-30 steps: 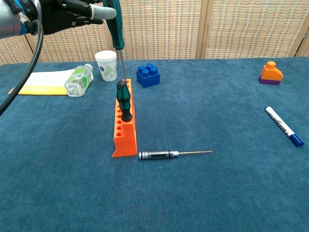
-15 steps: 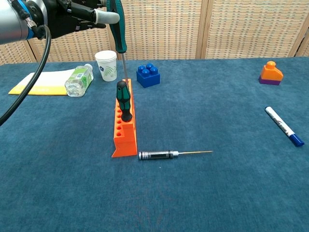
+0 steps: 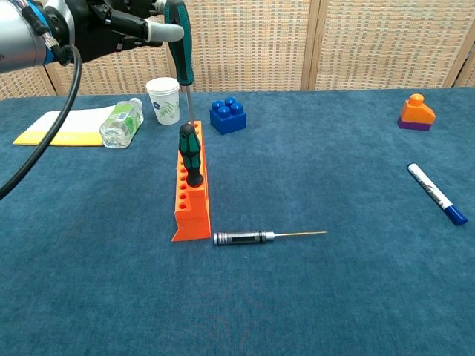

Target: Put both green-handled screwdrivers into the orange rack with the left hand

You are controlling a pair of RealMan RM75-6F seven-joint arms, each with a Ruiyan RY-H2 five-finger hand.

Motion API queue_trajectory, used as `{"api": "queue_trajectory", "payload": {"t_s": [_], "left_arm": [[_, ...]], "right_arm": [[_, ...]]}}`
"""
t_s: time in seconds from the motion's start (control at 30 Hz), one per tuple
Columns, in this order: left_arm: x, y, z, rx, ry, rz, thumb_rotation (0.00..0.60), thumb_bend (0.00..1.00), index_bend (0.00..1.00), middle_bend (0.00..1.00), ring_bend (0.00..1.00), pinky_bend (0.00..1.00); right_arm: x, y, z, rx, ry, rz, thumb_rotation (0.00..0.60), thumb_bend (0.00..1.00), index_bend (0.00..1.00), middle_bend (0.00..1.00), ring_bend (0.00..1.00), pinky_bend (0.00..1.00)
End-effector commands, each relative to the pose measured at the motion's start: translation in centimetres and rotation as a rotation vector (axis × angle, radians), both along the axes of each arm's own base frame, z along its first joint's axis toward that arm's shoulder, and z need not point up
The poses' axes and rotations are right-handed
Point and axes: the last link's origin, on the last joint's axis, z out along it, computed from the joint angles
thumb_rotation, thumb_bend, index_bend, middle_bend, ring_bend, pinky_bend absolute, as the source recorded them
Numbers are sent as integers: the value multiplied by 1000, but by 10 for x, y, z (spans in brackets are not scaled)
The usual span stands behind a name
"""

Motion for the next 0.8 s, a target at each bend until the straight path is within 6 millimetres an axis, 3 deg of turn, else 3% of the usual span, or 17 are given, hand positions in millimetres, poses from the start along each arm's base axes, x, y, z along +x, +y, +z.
{"api": "queue_trajectory", "payload": {"t_s": [0.03, 0.5, 0.8], "left_arm": [[-1, 0, -6, -7, 5, 7, 600, 426, 631, 0, 0, 0], [-17, 3, -46, -33, 101, 29, 600, 426, 631, 0, 0, 0], [-21, 2, -58, -44, 121, 32, 600, 426, 632, 0, 0, 0]], "right_arm": [[0, 0, 0, 2, 0, -1, 600, 0, 5, 0, 0, 0], [-1, -1, -1, 9, -6, -3, 600, 0, 5, 0, 0, 0], [-1, -1, 0, 8, -9, -1, 600, 0, 5, 0, 0, 0]]}}
